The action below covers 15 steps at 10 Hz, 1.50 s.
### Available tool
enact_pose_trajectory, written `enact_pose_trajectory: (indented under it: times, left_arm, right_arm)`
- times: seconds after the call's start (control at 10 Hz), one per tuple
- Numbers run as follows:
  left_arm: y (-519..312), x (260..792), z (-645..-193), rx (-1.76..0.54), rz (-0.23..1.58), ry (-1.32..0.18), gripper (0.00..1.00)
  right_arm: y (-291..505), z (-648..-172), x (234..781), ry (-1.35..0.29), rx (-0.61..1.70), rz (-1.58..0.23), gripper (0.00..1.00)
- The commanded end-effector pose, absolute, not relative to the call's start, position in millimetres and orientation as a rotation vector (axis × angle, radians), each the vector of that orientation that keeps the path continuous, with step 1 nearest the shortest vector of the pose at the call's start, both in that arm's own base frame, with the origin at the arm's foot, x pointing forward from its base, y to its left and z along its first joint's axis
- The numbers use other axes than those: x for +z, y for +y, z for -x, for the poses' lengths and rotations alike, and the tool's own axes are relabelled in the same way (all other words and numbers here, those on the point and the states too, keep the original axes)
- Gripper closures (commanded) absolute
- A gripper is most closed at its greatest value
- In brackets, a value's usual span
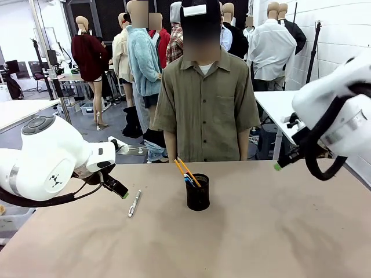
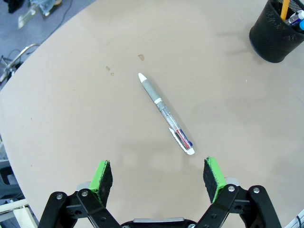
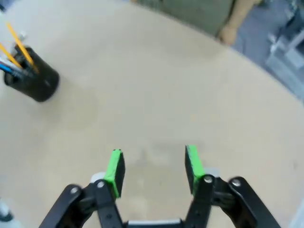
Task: Place the pens into the pen holder.
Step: Pick up a writing instrument from the table and place it into the Pen holder.
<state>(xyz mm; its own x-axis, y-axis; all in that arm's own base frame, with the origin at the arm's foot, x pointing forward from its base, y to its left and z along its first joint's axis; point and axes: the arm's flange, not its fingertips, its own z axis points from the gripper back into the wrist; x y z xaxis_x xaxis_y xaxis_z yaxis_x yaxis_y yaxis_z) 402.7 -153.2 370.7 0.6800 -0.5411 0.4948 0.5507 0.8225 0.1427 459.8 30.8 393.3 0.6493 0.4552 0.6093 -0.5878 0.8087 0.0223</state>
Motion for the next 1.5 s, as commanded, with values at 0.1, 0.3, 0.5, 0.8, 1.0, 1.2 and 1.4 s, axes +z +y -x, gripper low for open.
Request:
enact_pose_trajectory:
  times: [0.1,0.3,0.5,0.8,1.0,1.2,1.4]
  left_arm:
    - [-151.0,371.2,-402.8,-0.608,0.021,-0.55,0.0]
    - [-151.0,371.2,-402.8,-0.608,0.021,-0.55,0.0]
    - [-151.0,371.2,-402.8,-0.608,0.021,-0.55,0.0]
    - [-159.1,375.9,-416.4,-0.602,0.041,-0.519,0.0]
    - [-178.0,374.0,-445.3,-0.553,0.05,-0.372,0.0]
    - [-200.0,362.3,-470.4,-0.519,0.01,-0.27,0.0]
    - [-218.4,343.6,-492.7,-0.514,-0.001,-0.204,0.0]
  right_arm:
    - [31.0,-462.3,457.8,-0.3,0.509,-0.13,0.36]
    - [29.2,-461.4,470.4,-0.251,0.479,-0.102,0.36]
    - [38.0,-467.7,464.7,-0.176,0.485,-0.05,0.36]
    - [15.1,-451.8,461.3,-0.24,0.458,-0.048,0.36]
    - [15.1,-451.8,461.3,-0.24,0.458,-0.048,0.36]
    - [15.1,-451.8,461.3,-0.24,0.458,-0.048,0.36]
    - [15.1,-451.8,461.3,-0.24,0.458,-0.048,0.36]
